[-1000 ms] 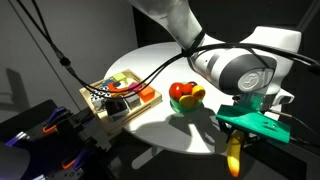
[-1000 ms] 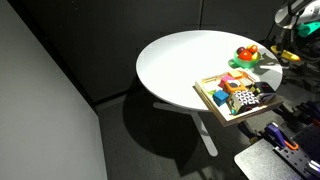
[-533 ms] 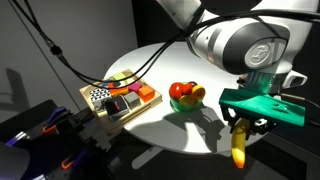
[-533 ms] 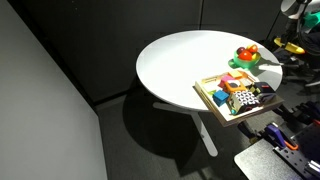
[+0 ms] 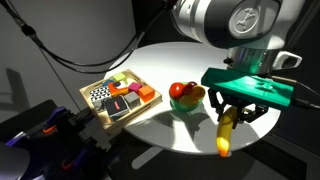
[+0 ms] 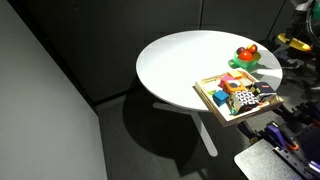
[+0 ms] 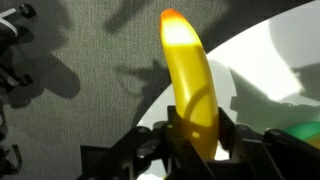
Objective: Put the toy banana on the tray
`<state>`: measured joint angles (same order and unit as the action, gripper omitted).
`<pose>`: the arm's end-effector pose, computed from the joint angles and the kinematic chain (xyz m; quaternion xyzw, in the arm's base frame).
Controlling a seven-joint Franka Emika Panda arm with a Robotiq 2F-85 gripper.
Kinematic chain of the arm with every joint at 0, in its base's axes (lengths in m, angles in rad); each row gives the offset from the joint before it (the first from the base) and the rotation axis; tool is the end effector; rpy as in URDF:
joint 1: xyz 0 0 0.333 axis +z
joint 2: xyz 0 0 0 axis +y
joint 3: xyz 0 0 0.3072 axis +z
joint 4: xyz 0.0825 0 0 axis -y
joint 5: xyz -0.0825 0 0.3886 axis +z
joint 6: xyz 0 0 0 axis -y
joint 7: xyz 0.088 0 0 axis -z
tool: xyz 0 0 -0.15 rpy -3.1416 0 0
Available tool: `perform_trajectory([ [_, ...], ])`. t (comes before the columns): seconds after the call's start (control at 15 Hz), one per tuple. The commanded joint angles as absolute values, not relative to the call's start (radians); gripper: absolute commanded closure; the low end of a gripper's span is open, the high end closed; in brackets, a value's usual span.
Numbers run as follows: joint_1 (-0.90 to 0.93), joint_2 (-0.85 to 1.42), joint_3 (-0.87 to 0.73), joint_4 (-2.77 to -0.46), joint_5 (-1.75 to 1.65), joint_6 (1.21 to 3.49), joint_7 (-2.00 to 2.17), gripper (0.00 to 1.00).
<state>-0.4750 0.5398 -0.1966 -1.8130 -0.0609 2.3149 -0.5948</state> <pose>0.5062 -0.4019 0.1922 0.9972 -0.0045 -0.0548 0.0497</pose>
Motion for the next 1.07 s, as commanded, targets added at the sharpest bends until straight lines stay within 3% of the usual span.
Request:
perform_trajectory([
  [0.0,-0.438,0.413,-0.206,-1.959,-0.057,2.329,-0.473,0.85],
  [1.0,-0.255,0.140,-0.216,-2.309,-0.078,2.425,-0.091,0.85],
])
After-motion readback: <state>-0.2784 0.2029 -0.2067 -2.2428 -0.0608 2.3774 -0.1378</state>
